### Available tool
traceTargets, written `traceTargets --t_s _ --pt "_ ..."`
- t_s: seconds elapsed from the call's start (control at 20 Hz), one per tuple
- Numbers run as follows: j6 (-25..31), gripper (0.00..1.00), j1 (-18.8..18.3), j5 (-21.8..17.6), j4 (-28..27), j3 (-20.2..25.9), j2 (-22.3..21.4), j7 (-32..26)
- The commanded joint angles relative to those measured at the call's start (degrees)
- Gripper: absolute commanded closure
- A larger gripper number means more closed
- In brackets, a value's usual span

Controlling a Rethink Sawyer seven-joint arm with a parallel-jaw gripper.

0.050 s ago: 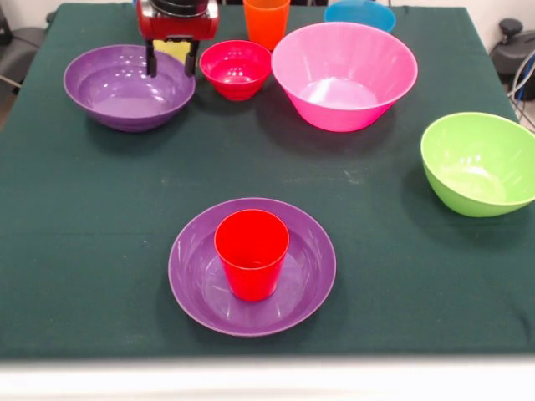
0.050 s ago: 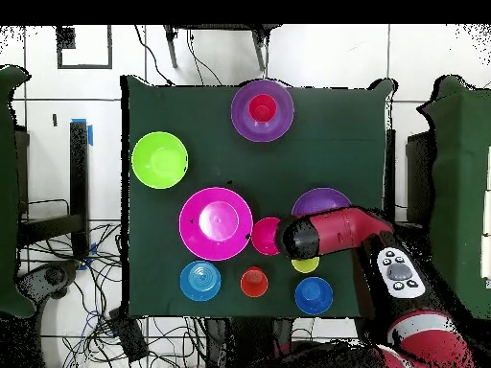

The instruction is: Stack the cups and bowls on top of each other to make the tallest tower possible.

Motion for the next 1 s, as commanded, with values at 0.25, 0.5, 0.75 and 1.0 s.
traceTargets --t_s 0.25,0.5,0.75,1.0 --pt "0.38 0.00 1.53 -7.44 -5.25 5.11 3.26 -11.19" --pt "2.41 0.00 0.85 -6.84 -5.49 5.80 1.76 -13.30" --pt "1.53 0.00 0.81 -8.53 -8.25 6.13 3.71 -14.15" --pt "0.01 0.00 0.94 -11.61 -12.84 5.82 6.86 -14.25"
